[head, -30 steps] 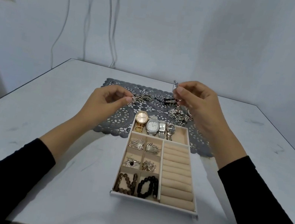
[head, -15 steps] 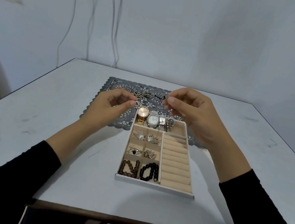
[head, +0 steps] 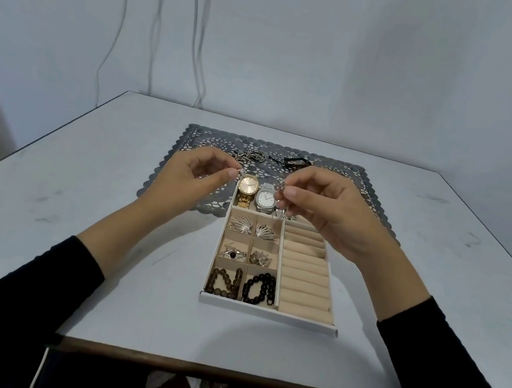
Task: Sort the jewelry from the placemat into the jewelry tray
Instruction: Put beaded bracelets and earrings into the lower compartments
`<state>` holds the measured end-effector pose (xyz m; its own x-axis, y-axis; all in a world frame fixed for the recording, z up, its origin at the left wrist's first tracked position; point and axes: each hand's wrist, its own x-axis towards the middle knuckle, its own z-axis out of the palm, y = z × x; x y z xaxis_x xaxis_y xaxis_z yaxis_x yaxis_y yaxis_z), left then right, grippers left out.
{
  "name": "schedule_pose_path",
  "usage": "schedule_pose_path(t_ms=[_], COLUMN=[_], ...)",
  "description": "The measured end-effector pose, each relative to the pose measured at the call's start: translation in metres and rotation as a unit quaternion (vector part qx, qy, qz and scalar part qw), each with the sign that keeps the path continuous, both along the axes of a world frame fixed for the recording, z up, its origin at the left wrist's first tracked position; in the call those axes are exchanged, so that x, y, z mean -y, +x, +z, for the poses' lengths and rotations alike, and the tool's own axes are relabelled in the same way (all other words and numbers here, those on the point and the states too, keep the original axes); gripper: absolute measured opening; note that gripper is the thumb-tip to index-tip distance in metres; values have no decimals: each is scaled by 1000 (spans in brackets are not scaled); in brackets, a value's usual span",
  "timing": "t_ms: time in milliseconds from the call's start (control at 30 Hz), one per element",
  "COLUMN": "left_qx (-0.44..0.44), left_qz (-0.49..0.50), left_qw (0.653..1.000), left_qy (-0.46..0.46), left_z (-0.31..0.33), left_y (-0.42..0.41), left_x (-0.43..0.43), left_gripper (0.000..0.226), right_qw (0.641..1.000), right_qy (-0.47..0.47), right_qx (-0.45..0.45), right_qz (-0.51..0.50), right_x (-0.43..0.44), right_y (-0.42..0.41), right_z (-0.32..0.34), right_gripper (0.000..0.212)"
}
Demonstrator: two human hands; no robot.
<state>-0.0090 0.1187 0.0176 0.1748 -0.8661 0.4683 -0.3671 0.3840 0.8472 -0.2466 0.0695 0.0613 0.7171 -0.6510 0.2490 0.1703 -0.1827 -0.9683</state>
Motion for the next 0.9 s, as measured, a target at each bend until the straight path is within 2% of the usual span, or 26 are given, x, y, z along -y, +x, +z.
schedule_pose_path(t_ms=[300,900], left_qx=[6,15], left_qz=[4,7], left_qw=[1000,1000], left_qy=[-2,3], left_z=[0,1], left_y=[-1,-1], left_x=[0,-1], left_gripper=[11,11], right_qw=[998,999], right_qy=[30,26], right_qx=[46,28], right_qz=[31,39], right_x=[2,8], right_y=[2,-1], right_z=[7,-1], right_gripper=[11,11])
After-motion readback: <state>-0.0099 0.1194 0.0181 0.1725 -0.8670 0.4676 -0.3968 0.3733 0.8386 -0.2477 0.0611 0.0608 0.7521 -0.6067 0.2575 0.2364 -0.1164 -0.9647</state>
